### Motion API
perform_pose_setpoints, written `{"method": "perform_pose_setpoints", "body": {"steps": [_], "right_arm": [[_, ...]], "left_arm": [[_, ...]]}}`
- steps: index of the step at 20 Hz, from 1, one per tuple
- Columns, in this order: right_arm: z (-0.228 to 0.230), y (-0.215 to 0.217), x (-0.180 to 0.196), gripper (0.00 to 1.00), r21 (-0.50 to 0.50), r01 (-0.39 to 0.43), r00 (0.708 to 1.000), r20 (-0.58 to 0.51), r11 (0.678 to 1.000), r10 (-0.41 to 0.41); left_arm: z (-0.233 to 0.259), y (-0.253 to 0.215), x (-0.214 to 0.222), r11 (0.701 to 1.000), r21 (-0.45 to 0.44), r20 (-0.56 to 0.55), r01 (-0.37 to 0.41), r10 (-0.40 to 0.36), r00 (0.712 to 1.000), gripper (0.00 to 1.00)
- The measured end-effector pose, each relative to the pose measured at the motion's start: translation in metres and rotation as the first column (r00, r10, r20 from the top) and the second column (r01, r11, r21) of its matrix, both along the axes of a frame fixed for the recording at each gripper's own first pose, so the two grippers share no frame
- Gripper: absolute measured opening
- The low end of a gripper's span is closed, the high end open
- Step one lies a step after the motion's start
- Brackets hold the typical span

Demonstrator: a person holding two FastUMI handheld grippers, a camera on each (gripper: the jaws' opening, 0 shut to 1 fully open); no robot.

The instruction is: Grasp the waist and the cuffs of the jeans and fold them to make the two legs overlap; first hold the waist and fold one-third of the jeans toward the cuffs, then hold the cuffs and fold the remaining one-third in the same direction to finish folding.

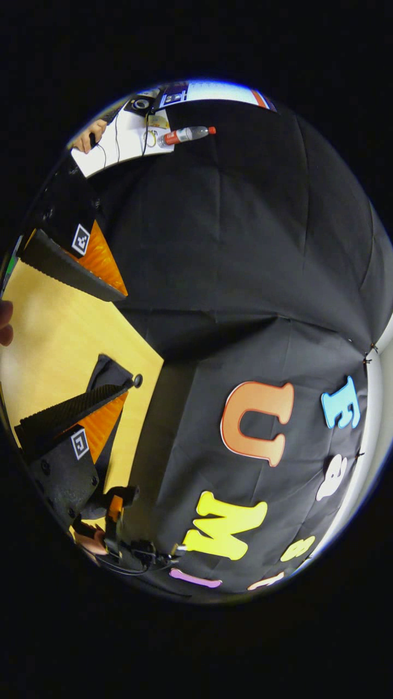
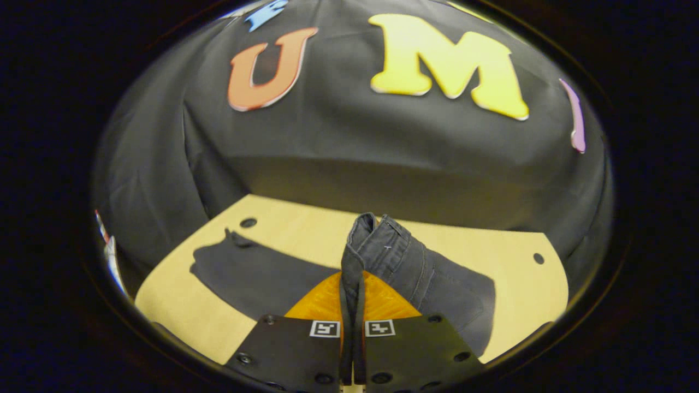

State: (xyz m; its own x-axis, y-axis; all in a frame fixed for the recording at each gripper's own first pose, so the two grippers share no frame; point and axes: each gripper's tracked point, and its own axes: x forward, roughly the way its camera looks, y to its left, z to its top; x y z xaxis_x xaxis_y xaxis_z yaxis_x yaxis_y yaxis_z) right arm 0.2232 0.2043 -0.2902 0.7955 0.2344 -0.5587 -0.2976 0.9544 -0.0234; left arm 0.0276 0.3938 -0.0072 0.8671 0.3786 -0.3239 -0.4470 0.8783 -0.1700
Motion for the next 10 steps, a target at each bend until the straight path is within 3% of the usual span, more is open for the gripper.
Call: {"method": "perform_pose_setpoints", "body": {"steps": [3,6,9,10], "right_arm": [[-0.047,0.013,-0.002,0.02,-0.072,-0.034,0.998,-0.048,0.997,0.03],[-0.061,0.016,-0.001,0.02,-0.083,-0.051,0.996,-0.077,0.995,0.044],[-0.067,0.028,-0.013,0.2,-0.027,-0.084,0.989,-0.122,0.996,0.08],[-0.06,0.031,-0.016,0.38,-0.008,-0.094,0.989,-0.117,0.996,0.092]], "left_arm": [[-0.002,0.017,-0.01,1.0,0.009,-0.007,-0.02,0.02,1.0,0.99],[-0.004,0.02,-0.012,1.0,-0.008,-0.003,-0.03,0.03,1.0,0.99],[-0.011,0.01,-0.002,0.998,-0.063,0.006,-0.016,0.016,1.0,0.99],[-0.017,0.006,0.002,0.996,-0.085,0.009,-0.009,0.01,1.0,0.99]]}}
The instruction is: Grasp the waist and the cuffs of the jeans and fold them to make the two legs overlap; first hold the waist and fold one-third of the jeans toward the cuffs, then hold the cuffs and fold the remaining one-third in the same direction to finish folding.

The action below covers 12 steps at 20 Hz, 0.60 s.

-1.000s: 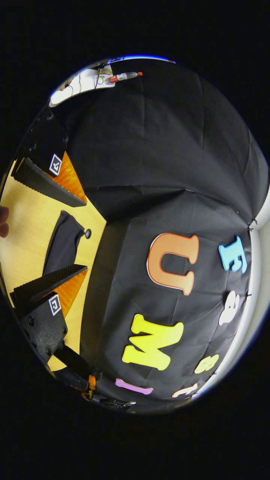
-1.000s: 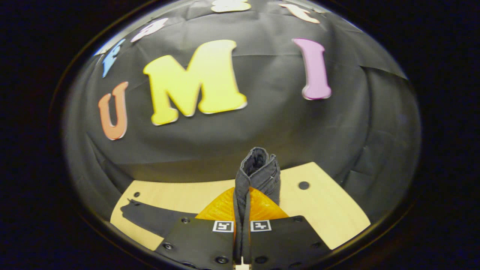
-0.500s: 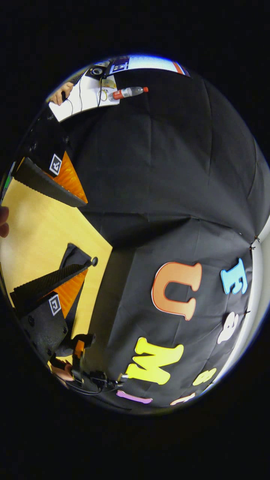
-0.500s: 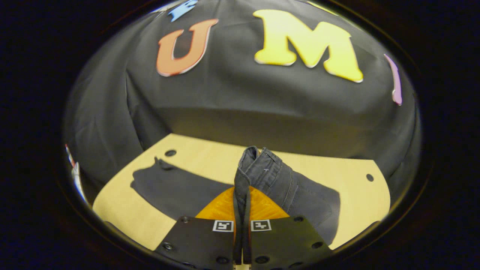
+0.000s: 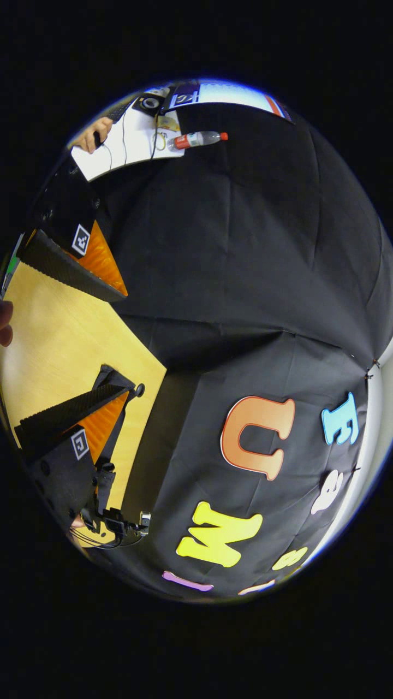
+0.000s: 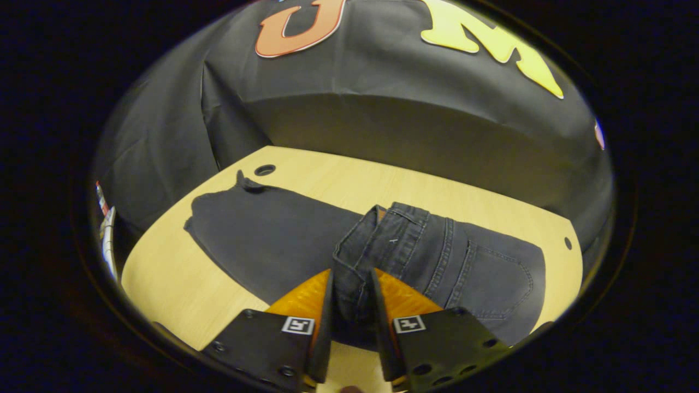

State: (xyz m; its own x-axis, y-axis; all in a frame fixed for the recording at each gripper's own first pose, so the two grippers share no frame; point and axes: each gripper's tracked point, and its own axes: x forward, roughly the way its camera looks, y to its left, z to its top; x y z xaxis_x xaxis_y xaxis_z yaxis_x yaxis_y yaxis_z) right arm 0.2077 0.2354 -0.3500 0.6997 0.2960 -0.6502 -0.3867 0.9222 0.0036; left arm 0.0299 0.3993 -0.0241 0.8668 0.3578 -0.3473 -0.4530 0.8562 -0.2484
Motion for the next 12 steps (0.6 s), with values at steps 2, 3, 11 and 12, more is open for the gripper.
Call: {"method": "perform_pose_setpoints", "body": {"steps": [2,3,11,12], "right_arm": [[0.028,-0.005,-0.002,0.59,0.021,-0.012,0.999,0.042,1.0,0.011],[0.048,-0.013,-0.006,0.74,0.027,-0.011,0.998,0.07,1.0,0.009],[0.201,-0.087,-0.065,0.87,0.016,-0.099,0.961,0.263,0.995,0.091],[0.213,-0.095,-0.076,0.87,0.008,-0.11,0.954,0.281,0.994,0.103]], "left_arm": [[-0.012,-0.007,0.011,0.998,-0.056,0.008,0.01,-0.009,1.0,0.99],[-0.018,-0.012,0.018,0.995,-0.097,0.014,0.017,-0.016,1.0,0.99],[-0.09,-0.039,0.102,0.856,-0.515,0.052,0.043,-0.018,0.998,0.99],[-0.102,-0.043,0.112,0.791,-0.611,0.069,0.044,-0.002,0.998,0.99]]}}
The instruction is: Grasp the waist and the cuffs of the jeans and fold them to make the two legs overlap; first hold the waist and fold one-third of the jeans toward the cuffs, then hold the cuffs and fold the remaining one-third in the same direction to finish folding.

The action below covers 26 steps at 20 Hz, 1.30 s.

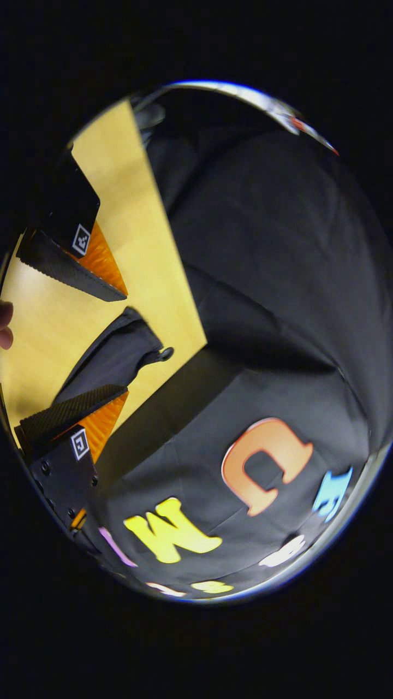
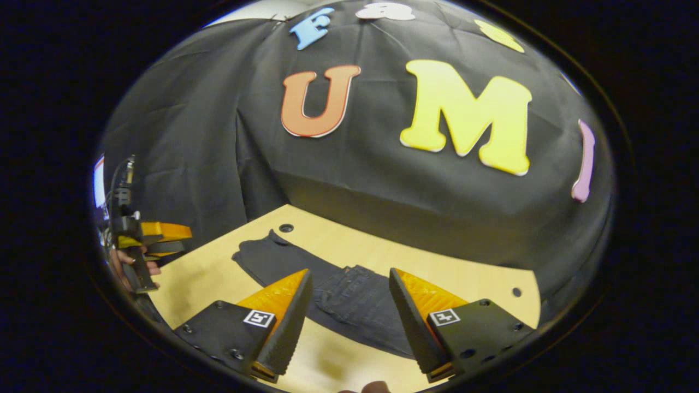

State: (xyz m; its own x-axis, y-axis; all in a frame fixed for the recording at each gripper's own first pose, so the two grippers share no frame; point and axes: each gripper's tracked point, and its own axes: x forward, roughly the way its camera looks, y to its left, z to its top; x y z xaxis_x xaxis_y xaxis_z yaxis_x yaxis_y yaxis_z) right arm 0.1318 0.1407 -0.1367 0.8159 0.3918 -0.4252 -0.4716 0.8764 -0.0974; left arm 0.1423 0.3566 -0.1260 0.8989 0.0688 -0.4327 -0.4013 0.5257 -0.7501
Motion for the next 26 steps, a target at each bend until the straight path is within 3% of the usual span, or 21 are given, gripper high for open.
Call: {"method": "perform_pose_setpoints", "body": {"steps": [1,3,6,9,11,14,18,21,22,26], "right_arm": [[0.009,-0.005,-0.012,0.84,-0.005,-0.015,1.0,0.016,1.0,0.015],[0.021,-0.022,-0.024,0.96,-0.041,-0.023,0.999,0.047,0.999,0.025],[0.022,-0.044,-0.037,0.99,-0.073,-0.017,0.999,0.036,0.997,0.02],[0.02,-0.072,-0.033,0.99,-0.079,0.041,0.999,0.019,0.996,-0.04],[0.023,-0.09,-0.029,0.99,-0.102,0.081,0.996,0.044,0.992,-0.077],[0.03,-0.104,-0.023,0.99,-0.107,0.114,0.991,0.08,0.988,-0.105],[0.02,-0.129,-0.015,0.99,-0.098,0.182,0.983,0.043,0.978,-0.179],[0.018,-0.144,-0.017,0.99,-0.105,0.206,0.978,0.038,0.973,-0.203],[0.017,-0.148,-0.018,0.99,-0.107,0.213,0.977,0.038,0.971,-0.21],[0.019,-0.167,-0.027,0.99,-0.094,0.255,0.967,0.03,0.962,-0.254]], "left_arm": [[-0.01,-0.001,0.009,0.994,-0.109,0.0,-0.029,0.029,1.0,0.99],[-0.031,-0.002,0.027,0.959,-0.273,-0.028,-0.076,0.071,0.997,0.99],[-0.058,-0.007,0.04,0.918,-0.385,-0.1,-0.092,0.057,0.993,0.98],[-0.078,-0.014,0.065,0.9,-0.428,-0.149,-0.084,0.022,0.989,1.0],[-0.092,-0.016,0.075,0.904,-0.418,-0.187,-0.093,0.014,0.982,0.98],[-0.093,-0.015,0.094,0.906,-0.412,-0.186,-0.092,0.015,0.982,0.98],[-0.091,-0.017,0.116,0.911,-0.407,-0.164,-0.067,-0.001,0.986,0.98],[-0.094,-0.015,0.134,0.888,-0.45,-0.121,-0.089,0.037,0.992,0.97],[-0.1,-0.016,0.134,0.885,-0.455,-0.129,-0.101,0.046,0.991,0.92],[-0.11,-0.018,0.137,0.894,-0.436,-0.13,-0.102,0.049,0.99,0.4]]}}
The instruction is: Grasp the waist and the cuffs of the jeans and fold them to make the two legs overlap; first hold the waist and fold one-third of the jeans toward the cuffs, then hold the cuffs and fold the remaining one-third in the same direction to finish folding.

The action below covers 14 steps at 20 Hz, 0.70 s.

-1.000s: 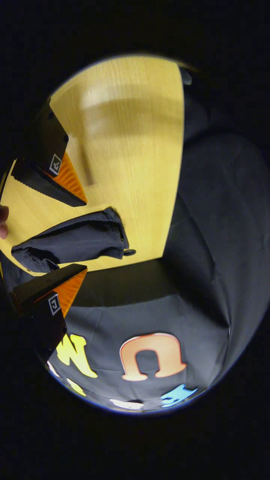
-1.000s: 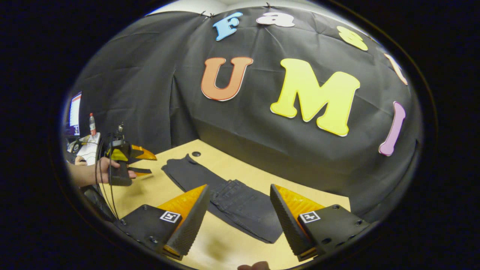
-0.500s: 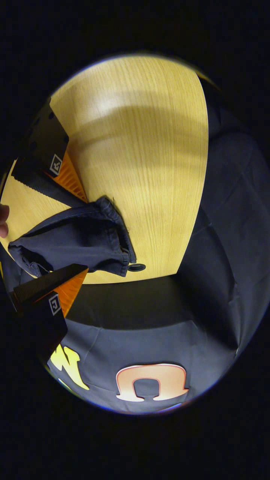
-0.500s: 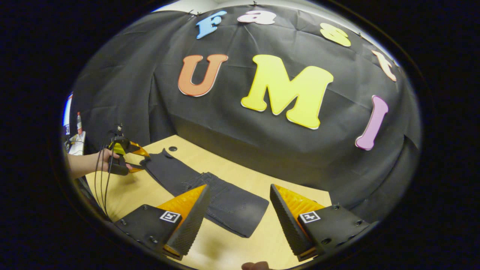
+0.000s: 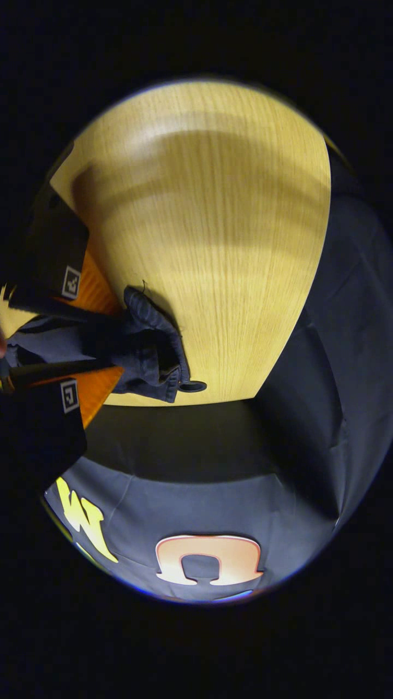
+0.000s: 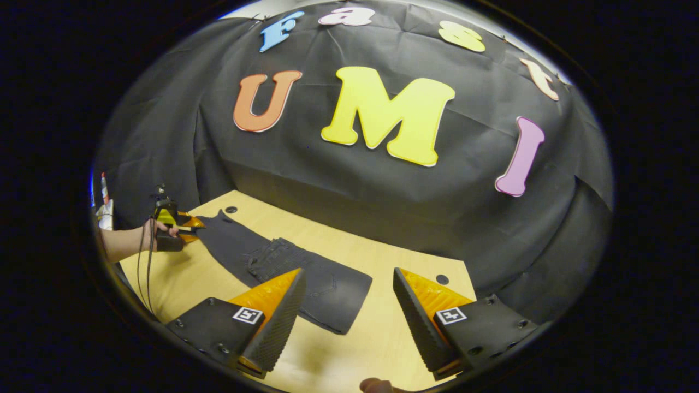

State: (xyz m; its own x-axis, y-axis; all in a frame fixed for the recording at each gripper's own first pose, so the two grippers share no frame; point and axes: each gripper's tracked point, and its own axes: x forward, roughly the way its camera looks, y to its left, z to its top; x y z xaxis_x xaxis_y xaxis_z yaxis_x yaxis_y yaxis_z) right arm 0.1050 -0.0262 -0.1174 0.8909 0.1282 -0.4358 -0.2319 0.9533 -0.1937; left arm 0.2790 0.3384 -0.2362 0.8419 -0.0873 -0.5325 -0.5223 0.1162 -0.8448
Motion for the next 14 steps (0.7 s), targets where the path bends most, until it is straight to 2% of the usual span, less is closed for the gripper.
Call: {"method": "perform_pose_setpoints", "body": {"steps": [1,2,4,7,9,12,14], "right_arm": [[0.001,-0.005,-0.003,0.99,0.005,0.011,1.0,0.001,1.0,-0.011],[0.004,-0.01,-0.008,0.98,0.008,0.022,1.0,0.004,1.0,-0.022],[0.008,-0.019,-0.018,0.99,0.018,0.044,0.999,0.01,0.999,-0.044],[0.014,-0.031,-0.032,0.98,0.036,0.074,0.997,0.028,0.997,-0.075],[0.022,-0.04,-0.045,0.98,0.052,0.09,0.995,0.048,0.995,-0.092],[0.029,-0.055,-0.067,0.99,0.076,0.123,0.989,0.069,0.99,-0.128],[0.034,-0.066,-0.081,0.99,0.09,0.149,0.984,0.087,0.985,-0.157]], "left_arm": [[0.003,-0.002,0.001,1.0,0.013,0.005,0.002,-0.002,1.0,0.35],[0.008,-0.002,0.002,1.0,0.028,0.01,0.01,-0.011,1.0,0.24],[0.027,-0.004,0.004,0.998,0.064,0.057,0.021,-0.025,0.998,0.14],[0.071,-0.019,0.01,0.985,0.16,0.145,0.062,-0.085,0.986,0.1],[0.098,-0.031,0.011,0.964,0.247,0.175,0.099,-0.145,0.974,0.09],[0.148,-0.061,0.015,0.942,0.308,0.23,0.131,-0.207,0.951,0.08],[0.18,-0.093,0.017,0.915,0.369,0.258,0.162,-0.268,0.928,0.08]]}}
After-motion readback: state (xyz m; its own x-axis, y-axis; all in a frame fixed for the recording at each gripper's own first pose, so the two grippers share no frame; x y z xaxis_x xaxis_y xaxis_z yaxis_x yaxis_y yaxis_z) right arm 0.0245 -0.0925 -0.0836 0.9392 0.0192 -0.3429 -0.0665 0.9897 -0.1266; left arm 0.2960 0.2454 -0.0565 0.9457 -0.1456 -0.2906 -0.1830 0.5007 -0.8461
